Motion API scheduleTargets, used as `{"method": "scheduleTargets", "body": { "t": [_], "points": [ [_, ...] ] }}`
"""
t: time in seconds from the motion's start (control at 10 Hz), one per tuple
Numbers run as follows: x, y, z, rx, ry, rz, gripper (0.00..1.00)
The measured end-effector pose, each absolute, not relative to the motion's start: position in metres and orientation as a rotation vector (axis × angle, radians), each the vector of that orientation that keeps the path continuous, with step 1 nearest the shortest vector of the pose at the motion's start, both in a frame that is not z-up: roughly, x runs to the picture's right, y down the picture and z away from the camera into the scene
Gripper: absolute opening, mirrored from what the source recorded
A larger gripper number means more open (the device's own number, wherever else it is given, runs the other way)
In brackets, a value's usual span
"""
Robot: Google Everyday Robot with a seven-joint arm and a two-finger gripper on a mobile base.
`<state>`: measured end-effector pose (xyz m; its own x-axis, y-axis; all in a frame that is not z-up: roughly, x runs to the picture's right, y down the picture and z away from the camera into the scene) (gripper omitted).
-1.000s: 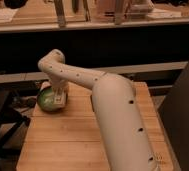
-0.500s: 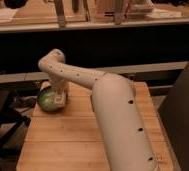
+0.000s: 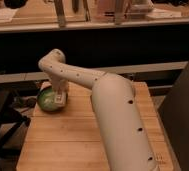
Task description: Place the bottle in the ceramic bowl
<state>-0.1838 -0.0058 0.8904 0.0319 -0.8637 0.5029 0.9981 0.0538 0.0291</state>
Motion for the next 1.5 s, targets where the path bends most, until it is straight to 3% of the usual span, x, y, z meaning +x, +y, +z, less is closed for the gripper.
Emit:
{"method": "scheduleTargets", "body": {
  "t": [0.2, 0.4, 0.6, 1.2, 1.5],
  "points": [
    [-0.184, -0.005, 0.891, -0.375, -0.441, -1.489, 0.29],
    [-0.190, -0.003, 0.892, -0.355, -0.459, -1.510, 0.11],
    [-0.199, 0.000, 0.893, -0.314, -0.487, -1.537, 0.00],
    [-0.220, 0.009, 0.902, -0.268, -0.580, -1.570, 0.01],
    [-0.231, 0.014, 0.906, -0.272, -0.619, -1.576, 0.25]
  ]
}}
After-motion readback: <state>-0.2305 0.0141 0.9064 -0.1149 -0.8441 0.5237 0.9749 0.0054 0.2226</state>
